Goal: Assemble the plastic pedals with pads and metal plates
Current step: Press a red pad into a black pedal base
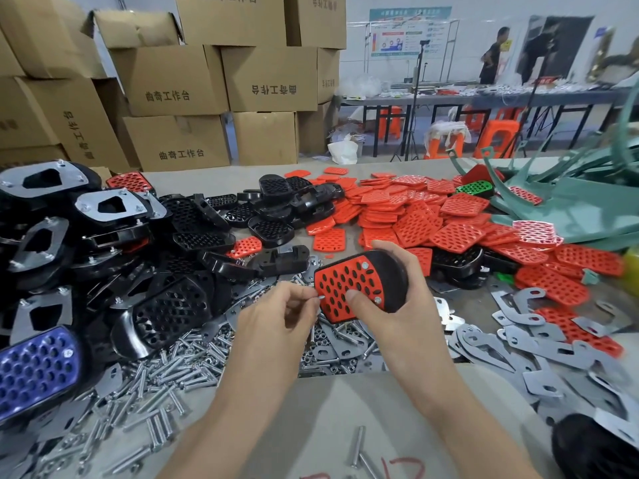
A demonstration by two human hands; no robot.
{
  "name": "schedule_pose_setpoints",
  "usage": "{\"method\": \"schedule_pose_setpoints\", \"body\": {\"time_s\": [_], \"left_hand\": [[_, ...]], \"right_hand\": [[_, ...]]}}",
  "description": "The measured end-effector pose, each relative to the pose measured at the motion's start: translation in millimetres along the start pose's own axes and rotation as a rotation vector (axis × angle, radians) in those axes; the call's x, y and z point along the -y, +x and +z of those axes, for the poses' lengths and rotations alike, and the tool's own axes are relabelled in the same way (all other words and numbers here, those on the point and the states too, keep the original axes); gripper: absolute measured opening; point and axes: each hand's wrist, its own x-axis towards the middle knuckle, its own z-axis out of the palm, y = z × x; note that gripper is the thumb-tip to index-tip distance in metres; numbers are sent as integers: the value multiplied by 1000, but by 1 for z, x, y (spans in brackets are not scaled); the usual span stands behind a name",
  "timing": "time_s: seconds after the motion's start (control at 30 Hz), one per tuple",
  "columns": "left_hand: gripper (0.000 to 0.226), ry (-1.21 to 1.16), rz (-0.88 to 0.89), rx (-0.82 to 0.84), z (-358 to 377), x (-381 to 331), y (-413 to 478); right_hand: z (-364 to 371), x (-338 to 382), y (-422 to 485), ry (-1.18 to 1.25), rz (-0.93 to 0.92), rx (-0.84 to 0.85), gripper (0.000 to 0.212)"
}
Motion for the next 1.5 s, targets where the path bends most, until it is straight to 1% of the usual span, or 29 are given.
{"method": "schedule_pose_setpoints", "body": {"time_s": [0.07,0.1,0.13,0.2,0.23,0.3,0.33,0.37,0.43,0.47,0.53,0.6,0.67,0.73,0.8,0.83,0.9,0.97,1.0,1.07,1.13,1.2,1.23,1.3,1.37,1.43,1.5], "left_hand": [[16,108,70,-29,3,0,0],[17,120,74,-24,5,0,0],[15,87,45,2,5,1,1],[8,-110,-84,75,2,0,5],[13,-240,-155,101,-1,-1,7],[46,-467,-287,172,-7,0,11],[58,-560,-338,231,-9,0,12],[61,-634,-363,303,-11,1,12],[49,-692,-349,410,-13,2,12],[41,-688,-343,412,-14,1,12],[34,-664,-357,364,-13,3,12],[33,-651,-363,330,-12,4,10],[33,-663,-331,301,-13,3,9],[24,-663,-261,271,-15,0,9],[19,-574,-167,250,-13,-4,9],[21,-479,-110,228,-9,-4,8],[25,-213,30,126,-3,-5,4],[23,47,263,16,1,-5,-2],[23,175,395,-7,2,-4,-4],[26,392,582,7,4,-3,-6],[31,460,635,56,6,-4,-6],[28,407,602,131,5,-2,-4],[25,358,557,164,2,-1,-3],[23,243,382,182,-10,1,-1],[22,151,215,126,-22,4,7],[20,150,82,107,-32,7,18],[19,232,-3,155,-39,8,24]], "right_hand": [[4,0,-3,-62,-34,20,62],[5,0,-3,-78,-44,27,63],[5,-1,-3,-80,-47,29,63],[3,-1,-1,-49,-34,20,61],[1,0,-1,-25,-22,15,60],[-2,2,1,21,9,21,58],[-4,1,1,42,28,31,58],[-5,1,1,64,47,46,58],[-6,1,1,125,83,87,56],[-7,0,1,157,96,113,55],[-5,-1,1,176,111,148,54],[-3,-2,1,161,131,157,53],[-3,-3,2,194,159,160,52],[-3,-3,4,268,198,131,53],[-1,-1,4,358,264,78,52],[1,0,3,427,316,60,51],[7,4,3,601,454,46,48],[10,9,4,744,575,58,42],[10,11,4,791,605,68,36],[7,13,5,825,640,57,32],[3,10,5,792,677,22,35],[1,8,5,774,674,1,35],[0,6,6,768,660,-29,34],[-5,0,10,750,630,-135,26],[-9,-4,13,721,627,-230,25],[-14,-7,14,695,621,-240,27],[-17,-6,14,721,581,-237,27]]}}
